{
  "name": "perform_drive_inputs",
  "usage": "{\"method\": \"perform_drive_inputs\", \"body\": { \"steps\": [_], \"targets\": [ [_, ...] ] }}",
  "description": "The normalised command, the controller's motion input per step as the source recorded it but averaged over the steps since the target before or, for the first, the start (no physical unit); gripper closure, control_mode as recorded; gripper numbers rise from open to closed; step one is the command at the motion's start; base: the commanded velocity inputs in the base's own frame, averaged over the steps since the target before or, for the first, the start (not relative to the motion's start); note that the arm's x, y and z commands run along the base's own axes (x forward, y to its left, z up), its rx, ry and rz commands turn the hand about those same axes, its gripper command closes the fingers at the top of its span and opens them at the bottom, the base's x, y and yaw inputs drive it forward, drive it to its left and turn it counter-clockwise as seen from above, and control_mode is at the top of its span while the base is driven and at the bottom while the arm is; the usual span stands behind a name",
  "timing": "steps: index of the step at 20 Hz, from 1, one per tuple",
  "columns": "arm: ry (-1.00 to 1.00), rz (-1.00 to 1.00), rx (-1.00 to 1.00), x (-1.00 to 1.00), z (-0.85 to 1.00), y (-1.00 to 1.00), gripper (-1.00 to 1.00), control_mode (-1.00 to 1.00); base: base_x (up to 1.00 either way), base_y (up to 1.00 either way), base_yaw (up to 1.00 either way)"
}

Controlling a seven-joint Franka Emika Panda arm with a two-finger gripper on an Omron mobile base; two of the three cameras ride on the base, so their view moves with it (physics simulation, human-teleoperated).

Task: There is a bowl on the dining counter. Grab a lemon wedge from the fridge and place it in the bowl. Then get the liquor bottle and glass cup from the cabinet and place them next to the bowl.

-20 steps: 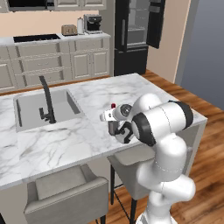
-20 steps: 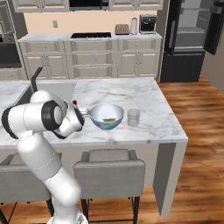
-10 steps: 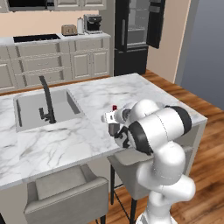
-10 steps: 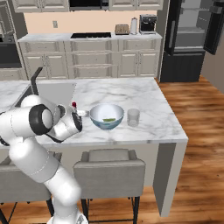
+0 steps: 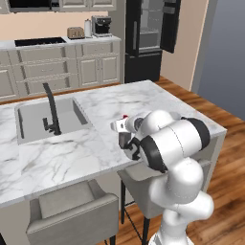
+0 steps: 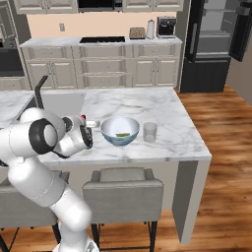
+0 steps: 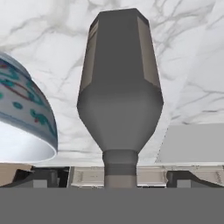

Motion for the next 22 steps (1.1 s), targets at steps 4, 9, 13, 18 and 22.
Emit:
{"method": "perform_drive_inputs", "body": {
  "steps": [4,9,13,18,22],
  "targets": [
    [-0.06,0.00,0.00,-0.03,0.33,0.00,-1.00,-1.00,0.00,0.00,0.00],
    [0.00,0.00,0.00,-0.19,0.84,0.00,-1.00,-1.00,0.00,0.00,0.00],
    [0.00,0.00,0.00,-0.39,1.00,0.00,-1.00,-1.00,0.00,0.00,0.00],
    [0.03,0.00,0.00,-0.51,1.00,0.00,-1.00,-1.00,0.00,0.00,0.00],
    [0.09,0.00,0.00,-0.63,1.00,0.00,-1.00,-1.00,0.00,0.00,0.00]
  ]
}}
